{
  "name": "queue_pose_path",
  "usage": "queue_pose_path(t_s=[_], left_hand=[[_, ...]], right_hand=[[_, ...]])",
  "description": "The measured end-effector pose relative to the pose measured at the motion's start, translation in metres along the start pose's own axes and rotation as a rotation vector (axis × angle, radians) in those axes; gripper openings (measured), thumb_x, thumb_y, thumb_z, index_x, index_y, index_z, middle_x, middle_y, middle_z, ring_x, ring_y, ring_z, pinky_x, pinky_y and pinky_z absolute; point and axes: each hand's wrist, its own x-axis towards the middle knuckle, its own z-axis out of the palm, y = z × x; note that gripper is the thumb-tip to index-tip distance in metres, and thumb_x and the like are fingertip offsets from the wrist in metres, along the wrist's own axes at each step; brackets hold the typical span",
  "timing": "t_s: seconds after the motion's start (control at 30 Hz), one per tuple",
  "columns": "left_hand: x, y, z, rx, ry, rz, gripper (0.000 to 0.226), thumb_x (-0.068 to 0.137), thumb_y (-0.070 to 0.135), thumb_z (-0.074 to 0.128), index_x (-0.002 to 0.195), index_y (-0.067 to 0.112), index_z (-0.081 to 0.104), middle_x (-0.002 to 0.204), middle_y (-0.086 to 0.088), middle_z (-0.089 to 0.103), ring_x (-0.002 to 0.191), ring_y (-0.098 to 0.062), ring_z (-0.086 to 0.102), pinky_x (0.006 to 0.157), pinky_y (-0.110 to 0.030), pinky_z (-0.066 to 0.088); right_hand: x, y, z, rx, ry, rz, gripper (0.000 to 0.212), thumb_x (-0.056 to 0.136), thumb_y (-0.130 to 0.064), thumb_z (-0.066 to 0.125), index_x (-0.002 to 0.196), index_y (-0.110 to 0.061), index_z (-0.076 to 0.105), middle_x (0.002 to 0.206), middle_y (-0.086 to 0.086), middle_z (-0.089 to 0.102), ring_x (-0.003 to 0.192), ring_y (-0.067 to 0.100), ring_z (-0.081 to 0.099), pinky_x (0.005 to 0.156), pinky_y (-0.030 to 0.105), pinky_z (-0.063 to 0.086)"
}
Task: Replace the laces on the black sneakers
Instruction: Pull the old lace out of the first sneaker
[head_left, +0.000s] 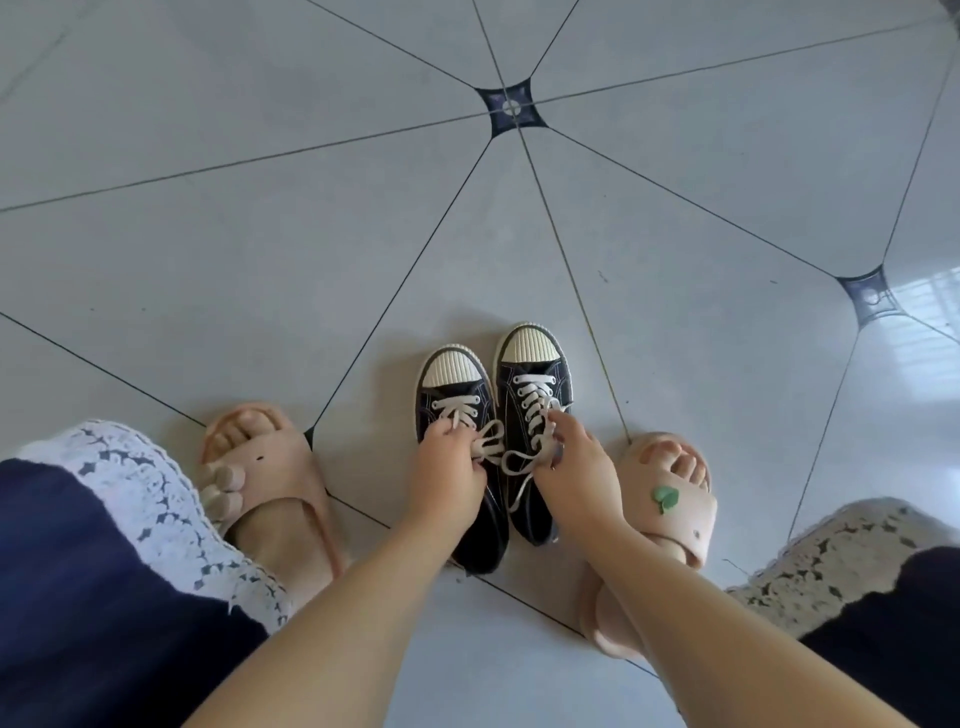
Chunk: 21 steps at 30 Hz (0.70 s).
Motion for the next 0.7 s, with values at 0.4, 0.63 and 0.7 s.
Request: queue_pose_path(t_s=[0.4,0.63,0.7], left_hand=[[0.092,0.022,-0.075,0.267,-0.230,0.203,0.037,0.082,0.011,0.064,0.118,0.007,0.055,0.118,-0.010,0.054,0.101,-0.020,0.050,0.076,-0.021,0.034],[0.109,0.073,-0.110,0.653,-0.411,0.401,0.039,0.084,0.024,0.061,0.121,0.016,0.054,0.123,-0.003,0.054,0.105,-0.022,0.052,0.073,-0.027,0.042],[0.104,0.073,-0.100,0.534,-0.465,0.401,0.035,0.085,0.023,0.059,0.119,0.020,0.056,0.121,0.000,0.056,0.109,-0.020,0.051,0.083,-0.028,0.043]], right_hand=[[0.078,-0.047,-0.061,-0.020,-0.346,-0.105,0.067,0.078,-0.015,0.072,0.136,-0.021,0.040,0.121,-0.001,0.058,0.098,0.016,0.059,0.084,0.029,0.048],[0.077,-0.047,-0.105,-0.313,-0.487,-0.189,0.048,0.083,-0.016,0.067,0.126,-0.024,0.049,0.102,-0.008,0.062,0.088,0.014,0.060,0.077,0.025,0.048],[0.077,-0.039,-0.098,-0.134,-0.426,-0.101,0.033,0.083,-0.015,0.065,0.115,-0.019,0.056,0.093,-0.003,0.066,0.078,0.013,0.060,0.071,0.025,0.049]])
